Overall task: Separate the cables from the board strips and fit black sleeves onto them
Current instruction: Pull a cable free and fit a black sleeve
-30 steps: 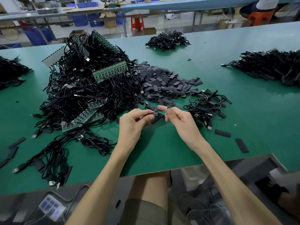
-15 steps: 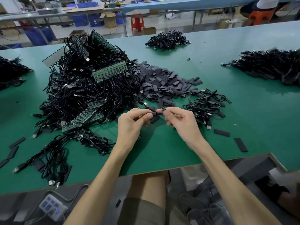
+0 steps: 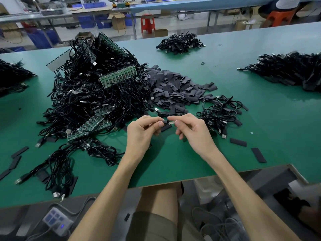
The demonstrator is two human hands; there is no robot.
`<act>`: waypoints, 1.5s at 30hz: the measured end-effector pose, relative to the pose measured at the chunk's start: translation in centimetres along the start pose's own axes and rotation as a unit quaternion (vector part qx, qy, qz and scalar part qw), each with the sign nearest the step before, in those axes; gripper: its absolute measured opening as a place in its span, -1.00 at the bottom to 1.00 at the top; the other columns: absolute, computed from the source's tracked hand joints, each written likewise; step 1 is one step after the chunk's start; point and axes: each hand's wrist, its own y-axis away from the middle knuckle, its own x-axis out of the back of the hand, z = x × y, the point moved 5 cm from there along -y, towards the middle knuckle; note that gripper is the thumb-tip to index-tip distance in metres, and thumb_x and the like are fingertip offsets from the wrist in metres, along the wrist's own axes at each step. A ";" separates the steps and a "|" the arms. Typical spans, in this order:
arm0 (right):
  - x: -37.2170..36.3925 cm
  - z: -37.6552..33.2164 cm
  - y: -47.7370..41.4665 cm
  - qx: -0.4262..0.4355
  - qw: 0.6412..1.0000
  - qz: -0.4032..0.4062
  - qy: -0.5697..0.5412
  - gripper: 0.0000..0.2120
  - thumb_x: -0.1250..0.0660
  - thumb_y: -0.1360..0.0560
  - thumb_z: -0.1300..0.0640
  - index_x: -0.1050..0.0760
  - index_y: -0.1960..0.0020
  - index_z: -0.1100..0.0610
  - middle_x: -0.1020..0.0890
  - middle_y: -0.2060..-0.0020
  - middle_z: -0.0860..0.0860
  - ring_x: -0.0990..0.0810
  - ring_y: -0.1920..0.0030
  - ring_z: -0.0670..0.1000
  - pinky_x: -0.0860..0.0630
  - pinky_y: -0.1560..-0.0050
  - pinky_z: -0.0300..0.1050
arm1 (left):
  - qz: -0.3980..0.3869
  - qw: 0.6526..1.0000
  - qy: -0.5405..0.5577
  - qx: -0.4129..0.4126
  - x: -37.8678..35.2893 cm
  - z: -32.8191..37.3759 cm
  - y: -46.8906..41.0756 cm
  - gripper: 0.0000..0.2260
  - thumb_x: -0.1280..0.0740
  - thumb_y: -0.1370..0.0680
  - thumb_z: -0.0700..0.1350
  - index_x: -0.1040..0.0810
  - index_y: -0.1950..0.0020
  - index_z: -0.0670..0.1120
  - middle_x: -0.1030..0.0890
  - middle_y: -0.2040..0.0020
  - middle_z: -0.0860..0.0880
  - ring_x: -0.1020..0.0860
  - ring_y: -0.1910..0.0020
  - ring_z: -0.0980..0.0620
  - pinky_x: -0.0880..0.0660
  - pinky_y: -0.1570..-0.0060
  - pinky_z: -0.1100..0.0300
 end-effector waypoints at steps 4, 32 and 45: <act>0.3 0.4 0.0 -0.023 0.999 0.028 -0.039 -0.84 -0.38 -0.62 0.27 -0.67 -0.08 0.05 -0.65 0.22 -0.11 -0.60 0.29 -0.08 -0.52 0.27 -0.22 | -0.005 1.000 -0.005 -0.002 -0.1 -0.1 -0.1 -0.90 -0.48 -0.52 -0.29 -0.74 0.04 -0.11 -0.65 0.17 -0.22 -0.57 0.25 -0.24 -0.59 0.18 -0.12; 0.5 0.2 0.3 -0.037 0.994 0.033 -0.099 -0.89 -0.54 -0.48 0.29 -0.67 0.08 0.12 -0.73 0.24 0.05 -0.70 0.21 -0.04 -0.56 0.21 -0.27 | -0.021 0.996 -0.078 -0.030 -0.3 -0.4 -0.2 -0.87 -0.49 -0.52 -0.23 -0.75 -0.01 -0.04 -0.65 0.21 -0.05 -0.60 0.27 -0.05 -0.59 0.15 -0.10; 0.3 0.6 -0.1 -0.036 0.995 0.033 -0.084 -0.86 -0.38 -0.60 0.31 -0.61 -0.13 0.15 -0.70 0.07 0.05 -0.75 0.10 0.05 -0.60 0.21 -0.17 | 0.010 0.996 -0.079 -0.046 -0.1 0.0 -0.1 -0.88 -0.48 -0.53 -0.26 -0.74 -0.04 -0.13 -0.67 0.11 -0.06 -0.61 0.25 0.01 -0.56 0.16 0.19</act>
